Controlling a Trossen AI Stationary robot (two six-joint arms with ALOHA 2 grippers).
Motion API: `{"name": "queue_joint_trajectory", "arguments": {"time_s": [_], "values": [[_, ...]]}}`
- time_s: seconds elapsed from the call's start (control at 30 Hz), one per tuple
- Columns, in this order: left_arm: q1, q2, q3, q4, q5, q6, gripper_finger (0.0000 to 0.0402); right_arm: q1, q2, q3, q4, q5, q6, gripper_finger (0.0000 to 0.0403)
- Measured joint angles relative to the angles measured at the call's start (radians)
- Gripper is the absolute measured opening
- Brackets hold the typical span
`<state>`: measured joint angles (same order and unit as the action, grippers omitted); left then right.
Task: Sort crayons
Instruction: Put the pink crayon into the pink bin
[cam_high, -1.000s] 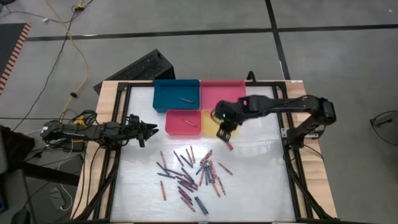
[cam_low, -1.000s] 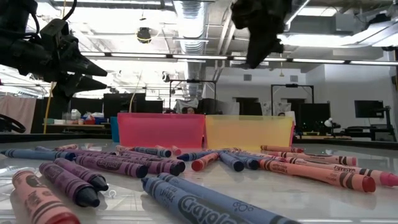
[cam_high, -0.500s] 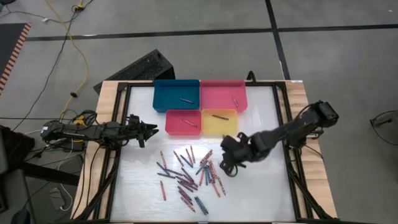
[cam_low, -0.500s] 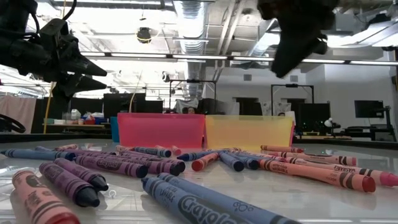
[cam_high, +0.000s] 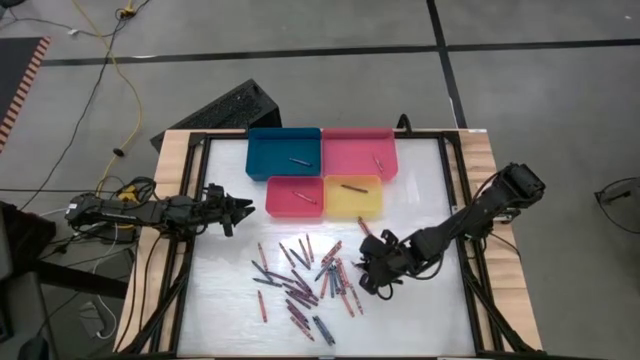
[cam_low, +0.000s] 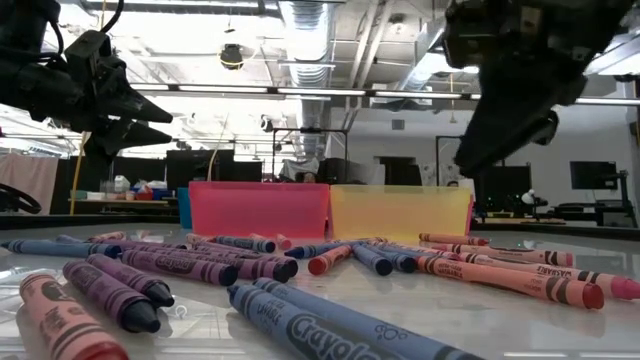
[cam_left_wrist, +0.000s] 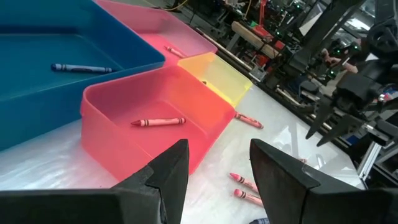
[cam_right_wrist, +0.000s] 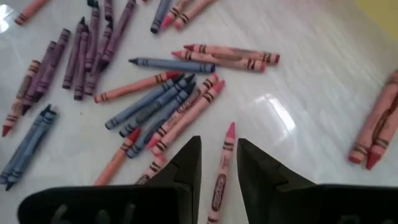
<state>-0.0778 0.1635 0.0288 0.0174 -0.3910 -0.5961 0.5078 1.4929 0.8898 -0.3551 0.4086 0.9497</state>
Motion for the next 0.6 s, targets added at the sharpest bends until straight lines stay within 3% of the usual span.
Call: {"name": "queue_joint_trajectory", "arguments": {"time_s": [0.6], "values": [[0.0,0.0,0.0,0.0,-0.014,0.001,0.016,0.002,0.01,-0.051,0.003,0.042,0.02,0.0098]]}}
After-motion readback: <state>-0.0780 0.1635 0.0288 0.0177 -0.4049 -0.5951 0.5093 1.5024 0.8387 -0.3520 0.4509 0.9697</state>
